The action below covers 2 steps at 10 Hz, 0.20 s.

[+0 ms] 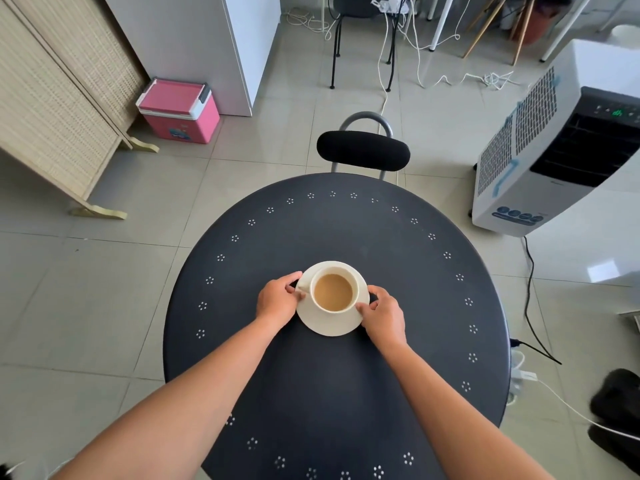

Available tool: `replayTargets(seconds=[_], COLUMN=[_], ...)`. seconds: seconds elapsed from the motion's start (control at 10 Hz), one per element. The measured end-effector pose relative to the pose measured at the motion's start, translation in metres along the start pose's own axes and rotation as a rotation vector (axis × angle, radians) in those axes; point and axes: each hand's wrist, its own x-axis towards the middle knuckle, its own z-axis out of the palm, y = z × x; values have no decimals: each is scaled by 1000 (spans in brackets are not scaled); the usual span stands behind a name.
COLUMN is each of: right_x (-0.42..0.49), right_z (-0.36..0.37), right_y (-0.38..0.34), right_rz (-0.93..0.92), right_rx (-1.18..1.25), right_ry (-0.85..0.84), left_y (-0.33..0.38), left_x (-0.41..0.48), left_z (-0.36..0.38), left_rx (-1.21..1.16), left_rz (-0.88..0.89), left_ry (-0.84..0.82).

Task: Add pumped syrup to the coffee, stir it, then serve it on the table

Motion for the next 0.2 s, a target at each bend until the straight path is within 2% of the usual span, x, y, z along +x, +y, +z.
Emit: replayTargets(seconds=[0.1, 0.2], right_x=[-6, -19], right_z=[-3, -12], right_y=[4, 8], right_rz=[16, 15], right_rx=[3, 32], right_ry=[-20, 38], left_y=[-6, -12], left_x=[-4, -18], left_z=[-2, -10], left_rx=[34, 209], left_rz=[27, 48], left_ry=[-2, 73])
